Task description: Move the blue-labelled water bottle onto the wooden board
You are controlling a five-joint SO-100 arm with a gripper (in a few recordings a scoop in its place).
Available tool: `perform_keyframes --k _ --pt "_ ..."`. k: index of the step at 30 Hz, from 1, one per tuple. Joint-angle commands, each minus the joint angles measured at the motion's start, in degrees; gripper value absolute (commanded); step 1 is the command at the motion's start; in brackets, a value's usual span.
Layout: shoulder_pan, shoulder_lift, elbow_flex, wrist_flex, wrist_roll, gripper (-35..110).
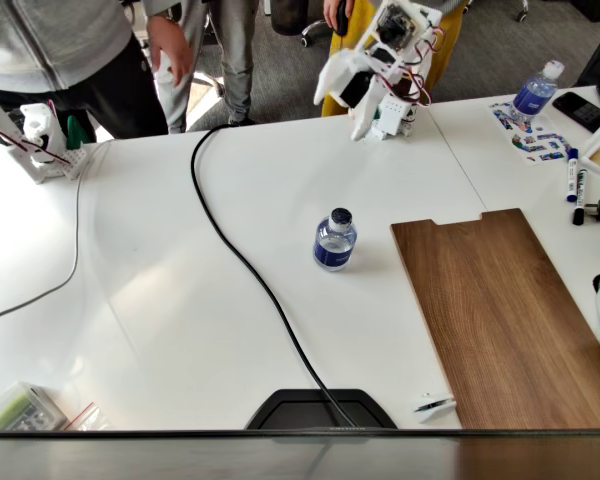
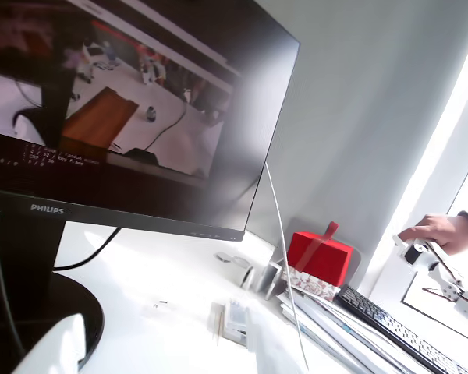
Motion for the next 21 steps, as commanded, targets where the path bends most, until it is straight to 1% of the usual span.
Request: perform_keyframes --k 1,4,9,16,19,21 --pt "-2.3 0.0 -2.8 -3.3 -1.4 27" --pt "-5.3 -1.4 -2.8 -6.5 -1.5 27" --pt "-9.1 -1.3 -2.3 -7.1 -1.3 27" --pt "-10.0 -2.3 -2.2 -3.3 -5.1 27" --pt "-11.2 -2.2 -2.5 -3.9 -2.0 27" --pt "-11.5 -1.8 -2.2 -4.5 2.8 27"
